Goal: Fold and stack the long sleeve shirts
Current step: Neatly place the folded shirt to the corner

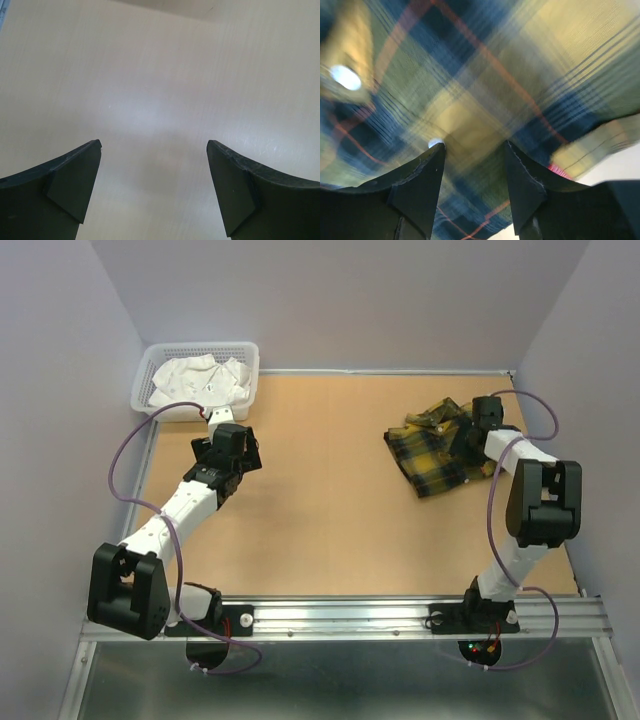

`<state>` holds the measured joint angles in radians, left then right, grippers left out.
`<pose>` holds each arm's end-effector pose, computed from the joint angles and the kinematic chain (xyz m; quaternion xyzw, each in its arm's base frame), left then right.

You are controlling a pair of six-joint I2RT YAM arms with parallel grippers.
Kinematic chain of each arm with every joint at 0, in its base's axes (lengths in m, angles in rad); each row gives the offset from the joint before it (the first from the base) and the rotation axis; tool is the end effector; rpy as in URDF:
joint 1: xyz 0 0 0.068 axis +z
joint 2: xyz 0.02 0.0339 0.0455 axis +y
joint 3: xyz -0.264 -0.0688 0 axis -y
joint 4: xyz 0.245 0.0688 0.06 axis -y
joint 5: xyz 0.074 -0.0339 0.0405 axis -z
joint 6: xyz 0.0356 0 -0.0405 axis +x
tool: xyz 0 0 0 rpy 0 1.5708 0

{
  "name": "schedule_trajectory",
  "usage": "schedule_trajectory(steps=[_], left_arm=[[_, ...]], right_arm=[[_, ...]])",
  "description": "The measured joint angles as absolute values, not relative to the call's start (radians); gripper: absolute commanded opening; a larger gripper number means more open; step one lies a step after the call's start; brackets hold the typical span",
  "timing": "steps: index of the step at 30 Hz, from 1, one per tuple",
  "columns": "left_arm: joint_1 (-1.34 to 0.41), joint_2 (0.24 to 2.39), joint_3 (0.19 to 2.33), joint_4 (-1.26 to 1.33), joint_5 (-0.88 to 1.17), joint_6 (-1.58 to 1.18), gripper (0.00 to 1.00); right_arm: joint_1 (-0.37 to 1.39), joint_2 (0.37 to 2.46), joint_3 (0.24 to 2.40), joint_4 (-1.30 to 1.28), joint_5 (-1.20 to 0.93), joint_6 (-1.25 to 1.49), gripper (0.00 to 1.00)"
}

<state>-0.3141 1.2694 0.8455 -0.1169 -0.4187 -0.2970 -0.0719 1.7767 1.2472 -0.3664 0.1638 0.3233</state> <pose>0.2717 -0.0730 0.2647 -0.0951 0.8521 0.0276 0.5139 0.3825 -0.0334 0.2148 0.2112 0.9168 -0.0352 0.3370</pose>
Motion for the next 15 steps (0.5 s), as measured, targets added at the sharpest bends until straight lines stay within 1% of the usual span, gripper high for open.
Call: schedule_trajectory(steps=[4,7,9,10,11,12,15], left_arm=[[-0.314,1.266,0.846,-0.117,-0.419,-0.297,0.98],[-0.314,1.266,0.846,-0.117,-0.419,-0.297,0.98],[-0.314,1.266,0.846,-0.117,-0.419,-0.297,0.98],[-0.314,1.266,0.846,-0.117,-0.419,-0.297,0.98],[-0.314,1.266,0.846,-0.117,-0.419,-0.297,0.98],[-0.314,1.266,0.846,-0.117,-0.419,-0.297,0.98],[-0.314,1.264,0.846,-0.117,-0.419,-0.297,0.98]], right_arm=[[-0.076,1.793,1.153,-0.357,0.148,0.367,0.56],[-0.078,1.75,1.122,-0.344,0.145,0.395,0.57],[-0.083,1.714,1.102,-0.342,0.141,0.421,0.71],[-0.087,1.674,1.084,-0.347,0.138,0.441,0.86],[-0.093,1.638,1.066,-0.349,0.138,0.47,0.94],[-0.101,1.605,1.047,-0.346,0.138,0.496,1.0],[-0.138,1.477,0.969,-0.345,0.14,0.605,1.0]])
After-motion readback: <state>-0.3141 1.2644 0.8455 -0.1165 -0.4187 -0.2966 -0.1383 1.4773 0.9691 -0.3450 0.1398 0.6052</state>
